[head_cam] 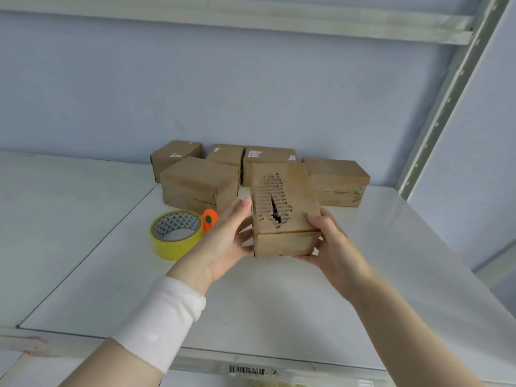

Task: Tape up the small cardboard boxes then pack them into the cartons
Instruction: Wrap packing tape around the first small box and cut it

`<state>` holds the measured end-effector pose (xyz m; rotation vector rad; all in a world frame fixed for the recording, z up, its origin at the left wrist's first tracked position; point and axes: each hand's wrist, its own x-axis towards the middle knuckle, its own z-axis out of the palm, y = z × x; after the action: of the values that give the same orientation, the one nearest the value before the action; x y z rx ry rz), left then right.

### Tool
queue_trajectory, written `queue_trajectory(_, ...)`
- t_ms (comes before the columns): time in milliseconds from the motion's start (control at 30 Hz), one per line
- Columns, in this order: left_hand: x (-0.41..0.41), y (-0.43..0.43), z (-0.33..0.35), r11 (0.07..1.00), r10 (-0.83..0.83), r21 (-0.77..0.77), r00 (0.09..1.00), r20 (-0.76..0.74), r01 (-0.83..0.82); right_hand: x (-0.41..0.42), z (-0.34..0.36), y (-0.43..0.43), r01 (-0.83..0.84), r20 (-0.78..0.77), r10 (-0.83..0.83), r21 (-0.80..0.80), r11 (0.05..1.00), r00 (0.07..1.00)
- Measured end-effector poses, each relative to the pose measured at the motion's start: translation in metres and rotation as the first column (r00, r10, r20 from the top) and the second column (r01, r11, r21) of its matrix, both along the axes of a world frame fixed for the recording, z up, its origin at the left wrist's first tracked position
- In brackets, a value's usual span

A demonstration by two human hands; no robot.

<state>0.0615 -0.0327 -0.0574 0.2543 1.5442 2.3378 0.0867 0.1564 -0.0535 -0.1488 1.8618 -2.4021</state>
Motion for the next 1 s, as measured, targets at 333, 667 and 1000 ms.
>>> queue_trajectory(333, -0.001, -0.017, 0.024, 0.976, 0.127, -0.179, 0.992, 0.016, -0.122, -0.004, 0.01, 0.021, -0.159, -0.084, 0.184, 0.248, 0.956, 0.979)
queue_trajectory(667, 0.007, -0.011, 0.016, 0.958, 0.165, -0.228, 0.984, -0.063, -0.175, -0.021, 0.014, 0.03, -0.088, 0.038, 0.084, 0.132, 0.987, 0.996)
queue_trajectory(1000, 0.009, -0.001, 0.025, 0.938, 0.124, -0.326, 0.992, -0.016, -0.122, -0.04, 0.028, 0.032, -0.186, 0.024, 0.187, 0.29, 0.939, 0.982)
